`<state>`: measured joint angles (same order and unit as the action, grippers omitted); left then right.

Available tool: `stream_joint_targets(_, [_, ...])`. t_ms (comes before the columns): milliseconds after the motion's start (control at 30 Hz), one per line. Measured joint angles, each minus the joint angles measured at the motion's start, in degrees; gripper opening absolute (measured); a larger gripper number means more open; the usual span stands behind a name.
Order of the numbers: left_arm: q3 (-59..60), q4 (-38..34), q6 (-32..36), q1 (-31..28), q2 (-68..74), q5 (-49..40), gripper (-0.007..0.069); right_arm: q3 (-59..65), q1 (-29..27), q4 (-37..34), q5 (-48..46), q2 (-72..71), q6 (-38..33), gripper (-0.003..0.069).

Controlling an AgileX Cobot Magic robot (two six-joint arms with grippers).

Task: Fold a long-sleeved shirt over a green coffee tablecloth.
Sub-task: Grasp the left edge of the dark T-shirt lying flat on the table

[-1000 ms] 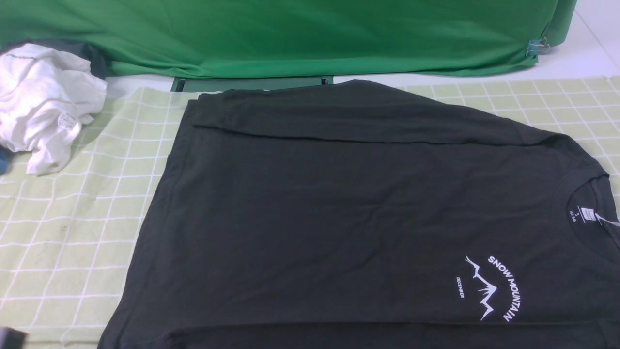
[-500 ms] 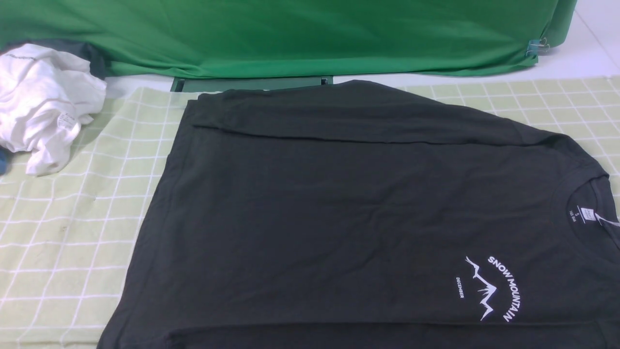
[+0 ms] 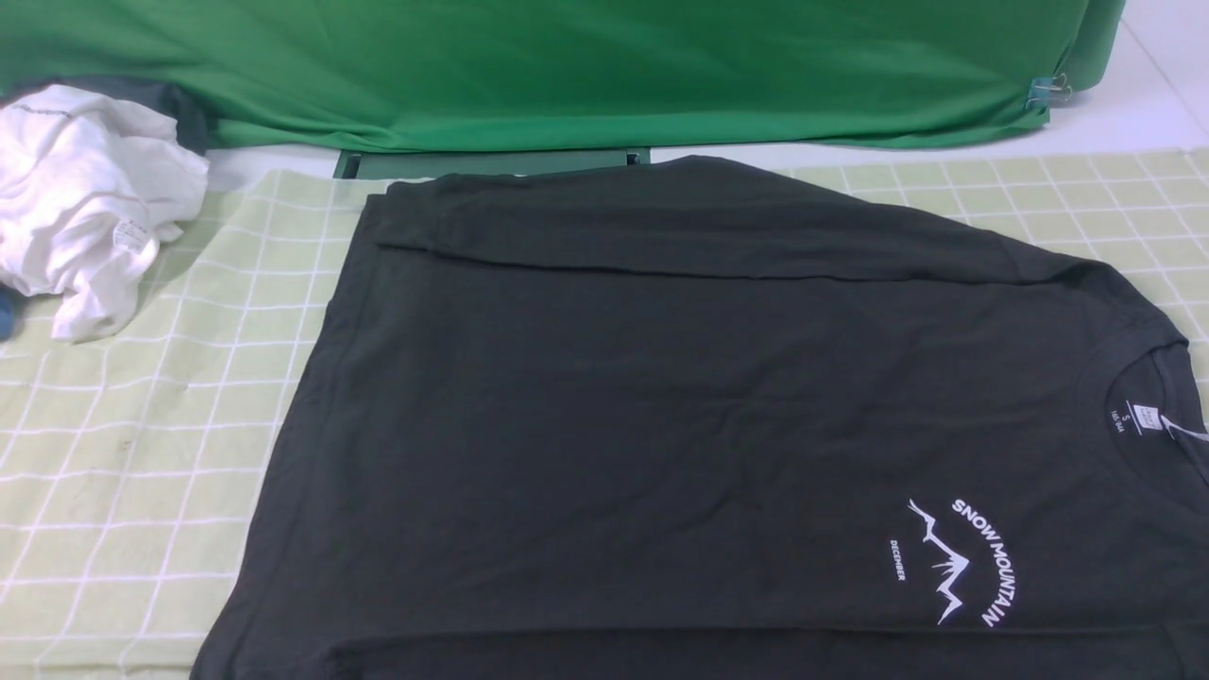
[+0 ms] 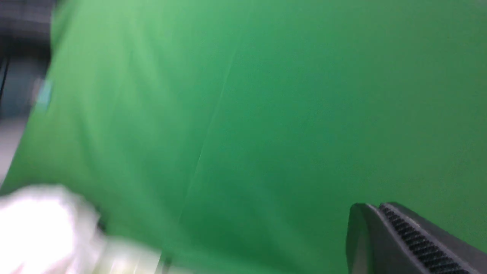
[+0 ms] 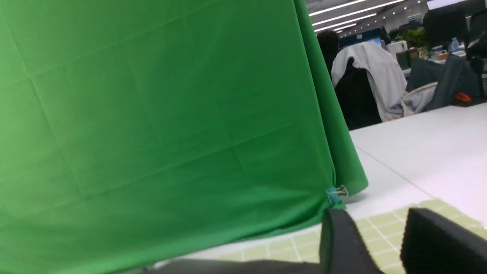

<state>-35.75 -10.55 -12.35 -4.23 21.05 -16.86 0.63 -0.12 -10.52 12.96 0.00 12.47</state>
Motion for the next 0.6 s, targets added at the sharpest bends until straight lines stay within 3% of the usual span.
stream_joint_targets(100, [-4.66,-1.68,4.14,0.0,9.01,-14.1,0.0017,-0.28,0.0,0.0,0.71,0.0,5.0,0.0234])
stream_joint_targets(167, [-6.27,-3.8,8.79,0.0,15.98,-22.13,0.0017,-3.44,0.0,-0.12,-5.1,0.07,7.41,0.0207])
stream_joint_targets(333, [-5.84,-9.03,18.44,0.0,31.67,-34.14,0.0009,-19.36,0.62,-0.25,-25.73,6.25,-0.52,0.0067])
stream_joint_targets(467, [-4.11,-5.68,18.51,2.97,40.17,-36.32,0.0002,-32.7,2.26,-0.37,-43.34,17.11,-8.35,0.0007])
stream_joint_targets(600, [-2.92,1.78,10.65,11.39,46.25,-36.87,0.0002,-43.8,4.27,-0.62,-60.4,30.08,-14.36,0.0005])
